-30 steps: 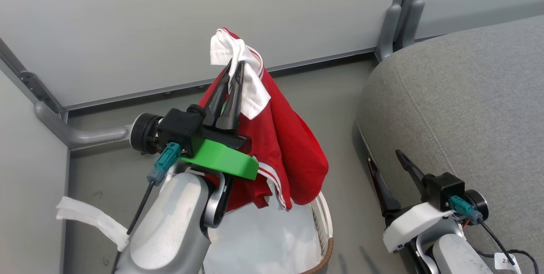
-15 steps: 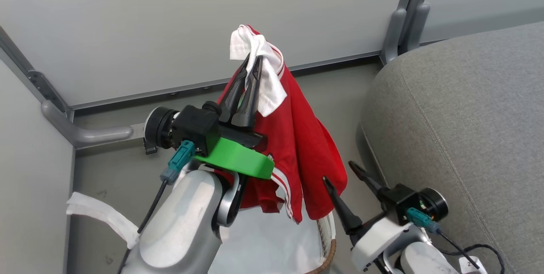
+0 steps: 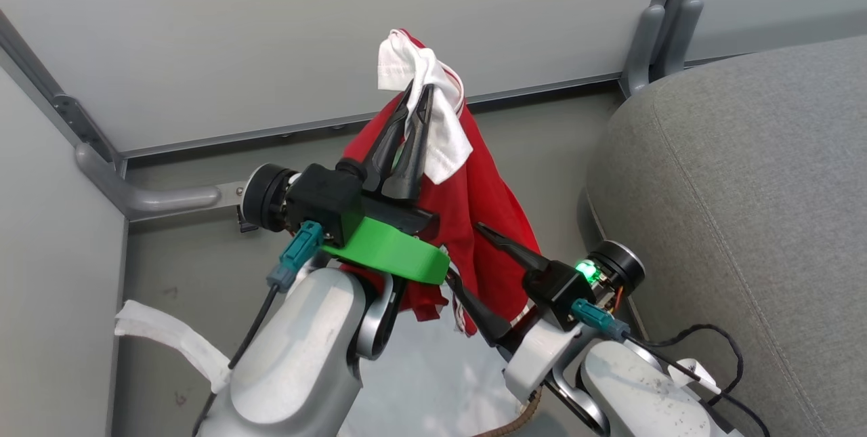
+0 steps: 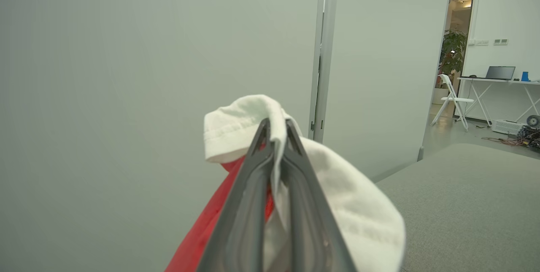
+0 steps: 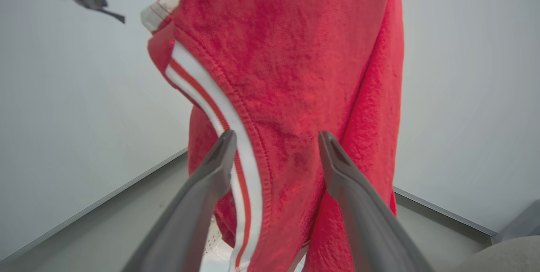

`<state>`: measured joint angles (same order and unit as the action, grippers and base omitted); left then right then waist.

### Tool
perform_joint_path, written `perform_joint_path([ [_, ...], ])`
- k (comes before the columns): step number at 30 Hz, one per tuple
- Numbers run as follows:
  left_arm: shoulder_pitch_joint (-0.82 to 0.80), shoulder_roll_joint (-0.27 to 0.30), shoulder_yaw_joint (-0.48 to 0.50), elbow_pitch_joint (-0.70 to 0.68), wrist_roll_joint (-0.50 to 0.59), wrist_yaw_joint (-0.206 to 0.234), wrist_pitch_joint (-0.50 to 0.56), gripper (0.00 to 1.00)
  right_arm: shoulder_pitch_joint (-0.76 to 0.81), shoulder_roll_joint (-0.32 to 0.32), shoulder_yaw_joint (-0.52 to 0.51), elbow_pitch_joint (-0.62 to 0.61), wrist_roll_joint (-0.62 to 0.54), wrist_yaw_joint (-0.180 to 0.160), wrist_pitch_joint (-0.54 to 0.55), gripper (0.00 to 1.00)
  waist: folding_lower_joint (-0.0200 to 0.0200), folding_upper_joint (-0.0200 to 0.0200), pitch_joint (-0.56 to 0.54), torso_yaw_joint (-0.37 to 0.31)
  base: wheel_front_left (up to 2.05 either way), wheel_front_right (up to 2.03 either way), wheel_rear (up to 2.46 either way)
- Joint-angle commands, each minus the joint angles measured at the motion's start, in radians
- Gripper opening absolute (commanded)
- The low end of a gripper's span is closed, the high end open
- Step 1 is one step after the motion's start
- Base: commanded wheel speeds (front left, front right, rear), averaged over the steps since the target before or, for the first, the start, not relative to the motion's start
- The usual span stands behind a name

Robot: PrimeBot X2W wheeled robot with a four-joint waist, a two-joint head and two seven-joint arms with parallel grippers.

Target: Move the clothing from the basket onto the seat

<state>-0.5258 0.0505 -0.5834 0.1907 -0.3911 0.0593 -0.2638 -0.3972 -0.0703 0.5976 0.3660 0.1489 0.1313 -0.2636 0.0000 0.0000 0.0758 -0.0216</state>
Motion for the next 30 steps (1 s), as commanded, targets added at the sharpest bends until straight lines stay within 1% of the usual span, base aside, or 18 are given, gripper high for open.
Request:
perform_joint_path([
  [1, -0.024, 0.001, -0.004, -0.007, -0.009, 0.004, -0.001, 0.00, -0.015, 0.004, -0.004, 0.018, -0.016, -0.001, -0.002, 1.00, 0.0000, 0.0000, 0.001, 0.004, 0.00, 0.00, 0.00],
  [8, -0.031, 0.001, -0.039, -0.015, -0.021, 0.011, -0.001, 0.00, -0.044, 0.017, -0.030, 0.070, -0.062, -0.001, -0.002, 1.00, 0.0000, 0.0000, -0.001, 0.016, 0.00, 0.00, 0.00],
  [16, -0.036, 0.001, -0.089, -0.020, -0.037, 0.013, -0.001, 0.00, -0.073, 0.017, -0.022, 0.072, -0.015, -0.001, -0.002, 1.00, 0.0000, 0.0000, -0.005, 0.025, 0.00, 0.00, 0.00],
  [30, -0.067, 0.001, -0.157, -0.037, -0.066, 0.020, -0.001, 0.00, -0.098, 0.017, -0.027, 0.114, 0.013, -0.001, -0.002, 1.00, 0.0000, 0.0000, -0.005, 0.059, 0.00, 0.00, 0.00],
])
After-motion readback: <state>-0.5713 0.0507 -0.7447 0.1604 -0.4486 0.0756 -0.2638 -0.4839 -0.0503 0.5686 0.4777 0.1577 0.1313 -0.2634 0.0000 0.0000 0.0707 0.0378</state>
